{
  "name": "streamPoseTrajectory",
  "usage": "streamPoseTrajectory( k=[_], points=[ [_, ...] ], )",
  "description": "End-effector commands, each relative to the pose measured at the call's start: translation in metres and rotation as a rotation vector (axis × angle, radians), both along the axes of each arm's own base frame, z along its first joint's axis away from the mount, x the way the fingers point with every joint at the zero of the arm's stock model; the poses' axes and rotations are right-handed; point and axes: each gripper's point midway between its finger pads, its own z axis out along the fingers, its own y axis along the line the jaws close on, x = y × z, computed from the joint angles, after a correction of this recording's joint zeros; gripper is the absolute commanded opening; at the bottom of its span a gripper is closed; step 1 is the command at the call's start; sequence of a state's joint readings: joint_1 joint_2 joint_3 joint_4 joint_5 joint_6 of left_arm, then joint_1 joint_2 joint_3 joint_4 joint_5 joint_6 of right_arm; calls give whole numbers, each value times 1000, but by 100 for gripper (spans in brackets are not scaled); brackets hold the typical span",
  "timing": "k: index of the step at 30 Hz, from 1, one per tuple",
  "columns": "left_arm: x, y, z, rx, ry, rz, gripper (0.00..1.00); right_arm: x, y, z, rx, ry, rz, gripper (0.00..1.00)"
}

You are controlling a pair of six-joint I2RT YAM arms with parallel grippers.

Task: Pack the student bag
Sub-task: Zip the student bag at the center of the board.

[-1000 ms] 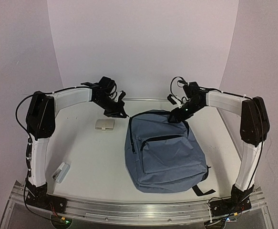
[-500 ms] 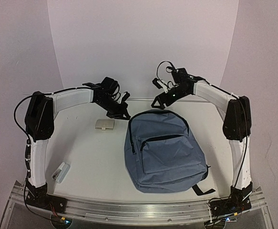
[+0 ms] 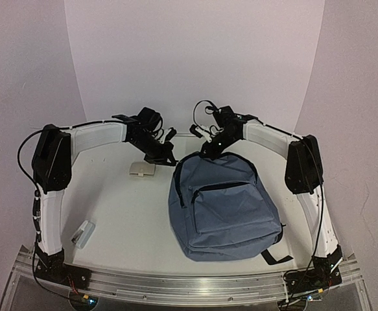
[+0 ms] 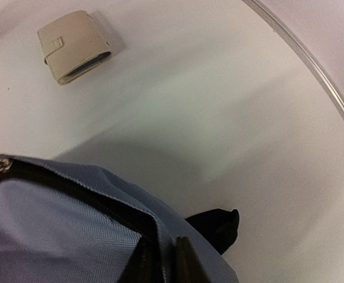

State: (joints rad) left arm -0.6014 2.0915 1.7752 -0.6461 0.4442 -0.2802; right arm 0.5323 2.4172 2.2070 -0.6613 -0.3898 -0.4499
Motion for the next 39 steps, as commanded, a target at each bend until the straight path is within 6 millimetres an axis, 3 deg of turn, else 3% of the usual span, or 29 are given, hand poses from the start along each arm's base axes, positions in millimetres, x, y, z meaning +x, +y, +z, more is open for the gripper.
streamPoseTrajectory(
  k=[1,8,18,21,24,27,30,33,35,37,39],
  points=[
    [-7,3,45,-43,-94,3,0,39,-28,22,-55,-127,-136,0],
    [-44,-1,18,9,-39,-37,0,73,-78,40,-32,-146,-316,0],
    [-96,-12,-8,25,37,-92,0,99,-147,49,-65,-169,-487,0],
    [-101,-5,-11,34,39,-75,0,101,-163,52,-51,-156,-522,0],
    [-86,3,-16,68,41,-18,0,94,-172,51,-51,-132,-525,0],
    [-55,15,-18,64,75,76,18,79,-173,49,-56,-103,-508,0],
    [-48,3,5,-18,7,74,43,65,-174,46,-53,-74,-500,0],
    [-67,-10,21,-58,-49,42,72,54,-173,41,-42,-37,-496,0],
    [-80,-7,19,-60,-24,57,85,47,-173,35,-41,-13,-495,0],
    [-101,-7,8,-86,34,71,96,44,-174,31,-47,-1,-497,0],
    [-125,-12,-3,-110,74,66,99,42,-175,26,-54,9,-499,0]
  ],
)
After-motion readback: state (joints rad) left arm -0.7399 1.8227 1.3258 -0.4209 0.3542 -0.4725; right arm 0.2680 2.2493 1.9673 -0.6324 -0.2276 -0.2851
